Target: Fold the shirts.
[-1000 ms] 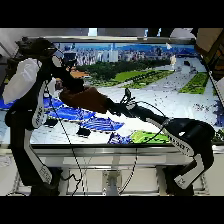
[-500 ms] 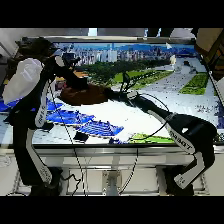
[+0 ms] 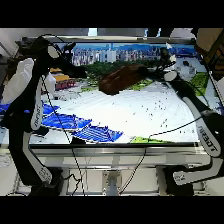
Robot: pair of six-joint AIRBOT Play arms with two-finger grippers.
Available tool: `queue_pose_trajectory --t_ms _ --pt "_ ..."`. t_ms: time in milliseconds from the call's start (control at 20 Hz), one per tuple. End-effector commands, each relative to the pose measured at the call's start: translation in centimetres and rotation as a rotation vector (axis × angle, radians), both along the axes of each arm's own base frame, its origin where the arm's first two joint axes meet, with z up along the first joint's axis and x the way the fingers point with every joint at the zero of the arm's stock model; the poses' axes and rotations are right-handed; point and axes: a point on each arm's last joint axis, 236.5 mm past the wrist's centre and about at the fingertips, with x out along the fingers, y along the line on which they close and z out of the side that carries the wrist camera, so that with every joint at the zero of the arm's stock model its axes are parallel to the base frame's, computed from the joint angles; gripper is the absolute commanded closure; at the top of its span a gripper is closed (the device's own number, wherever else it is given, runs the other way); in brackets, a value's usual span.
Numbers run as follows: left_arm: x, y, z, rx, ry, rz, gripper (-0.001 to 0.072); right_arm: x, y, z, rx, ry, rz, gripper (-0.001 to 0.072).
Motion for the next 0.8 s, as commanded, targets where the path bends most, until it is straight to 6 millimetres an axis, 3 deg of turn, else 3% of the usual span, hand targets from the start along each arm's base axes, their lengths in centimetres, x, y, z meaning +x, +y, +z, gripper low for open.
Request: queue_pose_trajectory --t_ms 0,50,150,300,500,750 --pt "0.3 -0.5 1.0 -0.025 -0.027 0.005 0.037 -0.6 -11.1 4.8 -0.235 -0.082 -0.155 0.0686" --pt "0.2 -0.8 1.1 -0.042 -0.02 0.001 0.0369 -1.0 -14.9 5.5 -0.282 -0.075 -0.234 0.0686" --pt "0.0 -1.5 1.5 -0.074 -0.016 -0.003 0.0369 -3.5 -23.1 5.1 -0.389 0.011 -0.376 0.0686" --pt "0.0 -1.6 1.5 -0.079 -0.016 -0.003 0.0369 -9.8 -32.6 2.4 -0.492 0.241 -0.515 0.0685" --pt "0.0 -2.0 1.8 -0.1 -0.013 -0.003 0.037 -21.1 -42.3 -0.1 -0.639 0.593 -0.672 0.0685" --pt "0.0 -2.3 2.0 -0.119 -0.016 -0.003 0.0369 -34.4 -49.0 1.1 -0.827 0.988 -0.826 0.0684"
